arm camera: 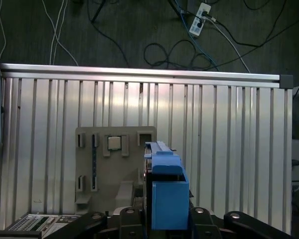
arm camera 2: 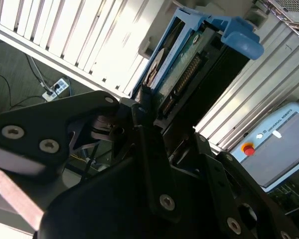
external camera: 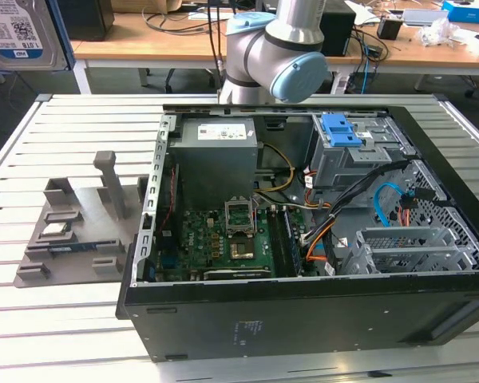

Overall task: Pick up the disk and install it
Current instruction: 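Pick up the disk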

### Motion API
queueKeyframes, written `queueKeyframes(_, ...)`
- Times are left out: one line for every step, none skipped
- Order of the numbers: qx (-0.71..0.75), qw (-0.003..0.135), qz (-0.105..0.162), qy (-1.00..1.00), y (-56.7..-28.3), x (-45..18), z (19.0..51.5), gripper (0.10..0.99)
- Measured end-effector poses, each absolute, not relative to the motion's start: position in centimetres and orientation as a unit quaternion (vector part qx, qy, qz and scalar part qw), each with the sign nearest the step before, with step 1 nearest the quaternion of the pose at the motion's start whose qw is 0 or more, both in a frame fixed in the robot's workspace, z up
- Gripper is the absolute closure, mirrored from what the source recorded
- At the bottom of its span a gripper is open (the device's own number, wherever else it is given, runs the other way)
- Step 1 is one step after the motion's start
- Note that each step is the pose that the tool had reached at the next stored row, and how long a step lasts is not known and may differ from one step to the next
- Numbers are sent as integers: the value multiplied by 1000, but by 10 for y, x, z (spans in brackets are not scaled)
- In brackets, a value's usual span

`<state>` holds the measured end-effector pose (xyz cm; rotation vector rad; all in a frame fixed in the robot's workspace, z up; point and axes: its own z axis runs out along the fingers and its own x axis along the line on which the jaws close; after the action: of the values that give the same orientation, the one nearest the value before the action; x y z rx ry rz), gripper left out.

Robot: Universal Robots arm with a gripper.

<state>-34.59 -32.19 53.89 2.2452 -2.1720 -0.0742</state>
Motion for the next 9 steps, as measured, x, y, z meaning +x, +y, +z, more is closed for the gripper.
queueKeyframes(719,8,-24,-695,-322,-345,539,722)
queueKeyframes(719,9,-24,-695,-322,-339,539,722)
queueKeyframes(719,8,-24,-695,-322,-331,539,722)
queueKeyframes(719,8,-24,-695,-322,-325,539,722)
queueKeyframes(719,8,-24,-695,-322,-321,539,722)
queueKeyframes(718,9,-24,-695,-322,-314,539,722)
queueKeyframes(719,8,-24,-695,-322,-307,539,722)
queueKeyframes(719,8,-24,-695,-322,-299,539,722)
queueKeyframes(719,9,-24,-695,-322,-291,539,722)
